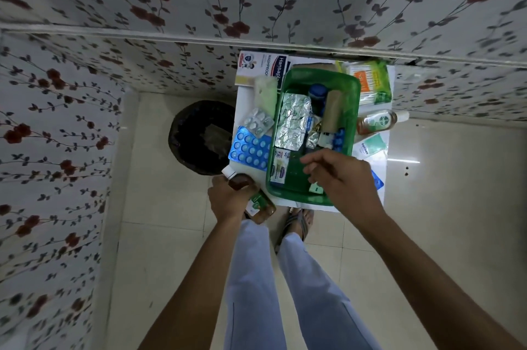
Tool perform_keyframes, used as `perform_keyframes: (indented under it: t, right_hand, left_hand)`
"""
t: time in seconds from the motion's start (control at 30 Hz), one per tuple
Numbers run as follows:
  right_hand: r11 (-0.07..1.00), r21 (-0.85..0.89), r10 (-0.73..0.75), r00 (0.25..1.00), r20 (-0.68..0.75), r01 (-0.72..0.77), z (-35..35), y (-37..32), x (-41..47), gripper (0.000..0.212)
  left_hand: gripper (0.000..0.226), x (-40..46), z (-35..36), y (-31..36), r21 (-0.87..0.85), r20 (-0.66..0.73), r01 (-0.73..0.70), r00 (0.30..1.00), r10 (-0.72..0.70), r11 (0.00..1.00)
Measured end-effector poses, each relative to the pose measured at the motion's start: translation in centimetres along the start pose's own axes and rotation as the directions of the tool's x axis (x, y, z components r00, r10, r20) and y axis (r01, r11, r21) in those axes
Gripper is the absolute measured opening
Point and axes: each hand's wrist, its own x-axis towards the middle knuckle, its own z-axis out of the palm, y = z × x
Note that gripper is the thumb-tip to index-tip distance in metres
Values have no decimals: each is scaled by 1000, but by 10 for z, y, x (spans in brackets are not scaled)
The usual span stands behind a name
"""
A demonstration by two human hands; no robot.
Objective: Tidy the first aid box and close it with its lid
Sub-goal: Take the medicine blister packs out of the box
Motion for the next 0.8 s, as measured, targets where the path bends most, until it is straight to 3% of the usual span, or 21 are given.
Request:
perform_keyframes:
  t: [0.13,0.2,0.27,0.33,0.4,0.47,0.53,0.6,0.7,0.8]
  right_hand:
    - [998,6,-60,998,19,59,9,-1,4,20]
    - [996,11,-94,994,51,93,15,-1,5,19]
    - [990,-35,-132,986,106,137,21,-2,5,18]
    - [975,-97,-178,961,211,202,28,-3,5,23]
    - [967,-107,-178,911,371,232,38,-5,3,39]
    - [972,-84,-164,887,433,220,44,-11,0,49]
    - [986,-75,-115,924,365,152,41,-16,3,44]
    - [995,-67,-50,959,280,72,30,-15,10,42]
    - [993,-85,87,992,90,-79,11,-6,19,39]
    - [935,-91,343,939,3,-342,8,10,30,40]
  left_hand:
    - [51,-3,-1,0,-117,-46,73,996,-78,990]
    - [35,-4,-8,-4,-148,-19,95,995,-98,984]
    - [17,-11,-21,-3,-165,-9,91,996,-94,982]
    - [14,-24,-36,8,-291,37,104,995,-97,951]
    - [15,-40,-47,26,-429,162,59,987,12,901]
    - [29,-57,-51,48,-528,275,-8,945,180,849]
    - [41,-66,-45,69,-571,358,-24,892,275,821]
    - [39,-65,-38,85,-556,391,-17,876,280,831]
    - [33,-38,-29,92,-391,276,-128,928,249,911]
    - [9,-4,-23,80,-225,95,-238,960,264,945]
